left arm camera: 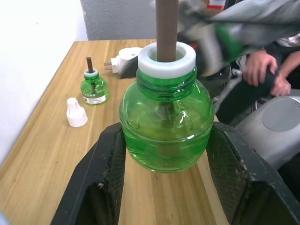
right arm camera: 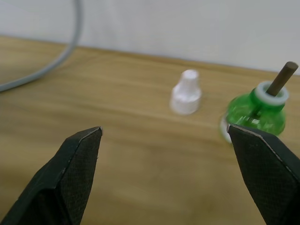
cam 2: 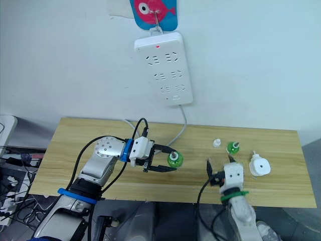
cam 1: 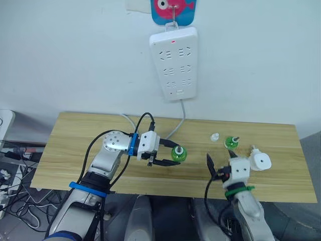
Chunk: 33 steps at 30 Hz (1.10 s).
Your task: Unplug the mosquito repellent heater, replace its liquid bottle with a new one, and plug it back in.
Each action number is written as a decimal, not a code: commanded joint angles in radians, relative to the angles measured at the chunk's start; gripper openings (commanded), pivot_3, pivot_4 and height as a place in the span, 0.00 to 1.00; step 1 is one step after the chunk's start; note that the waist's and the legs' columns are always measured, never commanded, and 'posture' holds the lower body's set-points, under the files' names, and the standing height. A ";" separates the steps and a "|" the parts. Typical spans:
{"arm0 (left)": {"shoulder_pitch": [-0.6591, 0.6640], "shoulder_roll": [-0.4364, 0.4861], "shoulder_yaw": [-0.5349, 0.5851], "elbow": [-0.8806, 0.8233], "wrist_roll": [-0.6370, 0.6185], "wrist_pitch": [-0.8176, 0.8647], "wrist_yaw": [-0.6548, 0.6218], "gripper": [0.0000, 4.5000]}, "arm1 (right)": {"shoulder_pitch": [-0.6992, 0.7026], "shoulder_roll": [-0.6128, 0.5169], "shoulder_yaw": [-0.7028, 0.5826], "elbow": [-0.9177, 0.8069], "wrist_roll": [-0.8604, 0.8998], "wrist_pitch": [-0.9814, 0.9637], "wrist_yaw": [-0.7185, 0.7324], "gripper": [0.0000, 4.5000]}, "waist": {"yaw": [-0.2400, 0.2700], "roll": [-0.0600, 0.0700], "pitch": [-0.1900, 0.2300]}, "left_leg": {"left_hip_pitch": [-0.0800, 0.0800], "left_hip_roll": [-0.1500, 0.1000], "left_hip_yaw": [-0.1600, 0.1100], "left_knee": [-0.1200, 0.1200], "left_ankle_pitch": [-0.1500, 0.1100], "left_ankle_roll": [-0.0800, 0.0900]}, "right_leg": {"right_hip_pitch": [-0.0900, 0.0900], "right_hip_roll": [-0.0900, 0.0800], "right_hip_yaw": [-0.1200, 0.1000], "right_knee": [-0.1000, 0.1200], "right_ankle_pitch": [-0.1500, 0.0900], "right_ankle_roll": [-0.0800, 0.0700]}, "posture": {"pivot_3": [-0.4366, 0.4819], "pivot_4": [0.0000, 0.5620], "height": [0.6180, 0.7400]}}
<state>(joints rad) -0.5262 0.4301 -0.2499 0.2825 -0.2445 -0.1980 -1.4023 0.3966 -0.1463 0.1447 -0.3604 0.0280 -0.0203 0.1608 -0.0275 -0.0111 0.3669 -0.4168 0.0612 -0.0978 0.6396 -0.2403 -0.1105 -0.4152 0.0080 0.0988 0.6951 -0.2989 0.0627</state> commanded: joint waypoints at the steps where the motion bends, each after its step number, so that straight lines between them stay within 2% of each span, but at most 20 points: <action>1: -0.006 -0.014 -0.001 0.001 0.002 -0.036 0.005 0.48 | 0.115 -0.052 0.007 -0.210 0.005 0.096 0.032 0.99 | 0.000 0.000 0.000 | 0.000 0.000 0.000 0.000 0.000 0.000 | 0.000 0.000 0.000 0.000 0.000 0.000 | 0.52 0.72 1.00; 4: -0.015 -0.023 -0.004 0.018 0.011 -0.057 0.001 0.48 | 0.212 -0.129 -0.109 -0.366 0.025 0.224 0.056 0.99 | 0.001 0.000 0.001 | -0.001 0.000 0.001 0.000 0.000 0.000 | 0.000 0.000 0.001 -0.002 0.000 0.000 | 0.50 0.71 1.00; 8: -0.033 -0.038 -0.016 0.064 0.020 -0.126 -0.028 0.48 | 0.258 -0.265 -0.423 -0.512 0.179 0.508 0.135 0.99 | 0.001 -0.001 0.002 | -0.002 0.000 0.002 -0.001 0.000 0.000 | 0.001 -0.001 0.001 -0.008 0.000 0.001 | 0.49 0.72 1.00; 10: -0.040 -0.050 -0.018 0.088 0.024 -0.152 -0.026 0.48 | 0.199 -0.356 -0.571 -0.544 0.346 0.731 0.191 0.99 | 0.001 -0.002 0.002 | -0.001 0.000 0.002 -0.001 0.000 0.000 | 0.003 -0.001 0.001 -0.010 0.001 0.002 | 0.49 0.72 1.00; 12: -0.040 -0.061 -0.020 0.099 0.028 -0.167 -0.022 0.48 | 0.122 -0.455 -0.663 -0.536 0.466 0.905 0.243 0.99 | -0.005 -0.002 0.002 | -0.001 0.001 0.002 -0.001 0.000 0.000 | 0.004 0.000 0.001 -0.012 0.001 0.002 | 0.47 0.70 1.00; 16: -0.028 -0.061 -0.024 0.072 0.024 -0.154 -0.015 0.48 | -0.173 -0.608 -0.781 -0.372 0.626 1.308 0.256 0.99 | -0.008 -0.002 0.002 | 0.000 0.001 0.003 -0.001 0.000 0.000 | 0.005 0.000 0.002 -0.012 0.004 -0.001 | 0.47 0.69 1.00; 20: -0.009 -0.056 -0.026 0.036 0.019 -0.137 -0.011 0.48 | -0.354 -0.721 -0.755 -0.201 0.652 1.527 0.285 0.99 | 0.002 -0.002 0.002 | -0.001 0.000 0.001 -0.001 0.000 0.001 | 0.005 0.000 0.000 -0.014 0.005 -0.003 | 0.49 0.67 1.00; 22: -0.003 -0.055 -0.029 0.027 0.021 -0.135 -0.006 0.48 | -0.434 -0.742 -0.727 -0.124 0.649 1.598 0.284 0.99 | 0.006 -0.002 0.002 | -0.002 -0.001 0.001 0.000 -0.001 0.002 | 0.005 -0.002 0.000 -0.014 0.005 -0.003 | 0.50 0.67 1.00; 27: 0.013 -0.041 -0.028 -0.007 0.017 -0.117 0.002 0.48 | -0.532 -0.775 -0.628 -0.009 0.623 1.633 0.283 0.99 | 0.007 -0.002 0.002 | -0.003 -0.002 0.000 0.001 -0.002 0.003 | 0.005 -0.002 -0.001 -0.014 0.005 -0.003 | 0.53 0.68 1.00; 33: 0.038 -0.017 -0.026 -0.056 0.011 -0.088 0.002 0.48 | -0.581 -0.794 -0.499 0.086 0.578 1.525 0.300 0.99 | 0.006 -0.002 0.002 | -0.003 -0.002 0.001 0.001 -0.002 0.003 | 0.005 -0.002 -0.001 -0.014 0.006 -0.002 | 0.56 0.68 1.00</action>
<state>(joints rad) -0.5008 0.4089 -0.2735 0.2751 -0.2196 -0.2890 -1.4049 -0.1790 -0.9240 -0.3626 -0.2906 0.6239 1.5352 0.4514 -0.0216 -0.0132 0.3690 -0.4194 0.0595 -0.0974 0.6406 -0.2420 -0.1072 -0.4100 0.0057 0.0979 0.6815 -0.2934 0.0605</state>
